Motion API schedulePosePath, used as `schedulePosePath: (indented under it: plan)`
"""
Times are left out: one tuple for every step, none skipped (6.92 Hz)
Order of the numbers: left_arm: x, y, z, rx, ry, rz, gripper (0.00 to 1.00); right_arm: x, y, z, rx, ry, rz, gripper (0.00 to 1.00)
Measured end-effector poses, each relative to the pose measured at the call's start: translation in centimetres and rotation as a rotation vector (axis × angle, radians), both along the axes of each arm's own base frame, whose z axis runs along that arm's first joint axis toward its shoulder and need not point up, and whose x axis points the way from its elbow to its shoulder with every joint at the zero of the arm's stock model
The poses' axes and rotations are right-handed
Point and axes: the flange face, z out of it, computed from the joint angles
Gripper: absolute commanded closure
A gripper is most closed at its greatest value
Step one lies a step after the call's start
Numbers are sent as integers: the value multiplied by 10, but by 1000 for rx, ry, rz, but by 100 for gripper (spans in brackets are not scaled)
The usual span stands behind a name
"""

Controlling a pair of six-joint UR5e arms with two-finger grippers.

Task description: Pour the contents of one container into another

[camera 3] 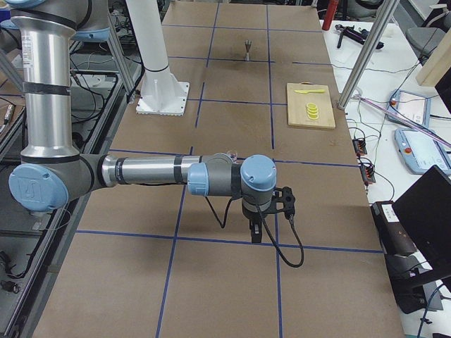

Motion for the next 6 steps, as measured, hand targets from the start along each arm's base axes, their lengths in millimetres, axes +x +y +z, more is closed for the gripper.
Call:
schedulePosePath:
  plan:
    - [27,0,-27,49,-31,25,0,-1,-2,-6,11,0,-1,0]
    - [60,7,-56,73,-58,19,0,-1,-3,-16,33,1,-2,0]
    - [94,20,-87,56,-42,-16,7,-1,-5,-27,55,2,-3,0]
    - [121,36,-113,21,2,-49,6,-1,-8,-35,70,2,-3,0]
    - [146,54,-135,-13,50,-62,1,-1,-10,-40,79,-2,-4,0]
    - [171,75,-151,-39,85,-76,1,-2,-11,-43,84,-10,-4,0]
